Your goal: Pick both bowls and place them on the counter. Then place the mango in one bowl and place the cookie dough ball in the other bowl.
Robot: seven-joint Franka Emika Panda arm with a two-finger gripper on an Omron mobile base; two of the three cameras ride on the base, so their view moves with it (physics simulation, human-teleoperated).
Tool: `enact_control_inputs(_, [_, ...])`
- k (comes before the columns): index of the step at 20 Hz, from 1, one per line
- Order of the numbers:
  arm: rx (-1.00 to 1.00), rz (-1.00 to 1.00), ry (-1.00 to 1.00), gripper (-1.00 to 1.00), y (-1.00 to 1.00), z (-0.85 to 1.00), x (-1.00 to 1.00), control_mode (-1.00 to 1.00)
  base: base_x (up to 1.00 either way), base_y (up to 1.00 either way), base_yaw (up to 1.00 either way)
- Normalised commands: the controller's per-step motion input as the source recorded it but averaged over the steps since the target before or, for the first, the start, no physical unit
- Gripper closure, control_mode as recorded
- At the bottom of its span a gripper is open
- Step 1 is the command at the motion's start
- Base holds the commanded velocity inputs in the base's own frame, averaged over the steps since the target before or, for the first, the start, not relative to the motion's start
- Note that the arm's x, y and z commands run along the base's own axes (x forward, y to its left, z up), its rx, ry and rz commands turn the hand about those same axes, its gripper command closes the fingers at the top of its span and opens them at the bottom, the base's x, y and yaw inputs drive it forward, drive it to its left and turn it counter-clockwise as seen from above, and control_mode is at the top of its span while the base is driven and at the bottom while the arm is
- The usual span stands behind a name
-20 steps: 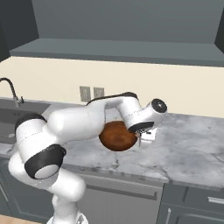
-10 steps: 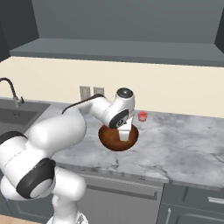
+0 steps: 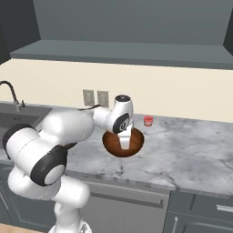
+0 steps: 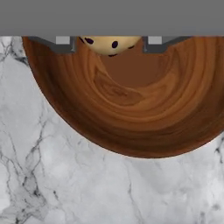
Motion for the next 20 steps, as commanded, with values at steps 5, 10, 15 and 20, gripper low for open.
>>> enact_control_inputs(5, [0.0,0.01,0.16,1.0,0.07,-0.34,0.17,-1.0,0.0,0.0,0.0])
enact_control_inputs(10, [0.0,0.0,0.15,-1.0,0.2,-0.25,0.17,-1.0,0.0,0.0,0.0])
enact_control_inputs(15, [0.0,0.0,0.04,-1.0,0.08,0.0,0.0,-1.0,0.0,0.0,0.0])
enact_control_inputs(20, [0.0,0.0,0.0,-1.0,0.0,0.09,0.0,-1.0,0.0,0.0,0.0])
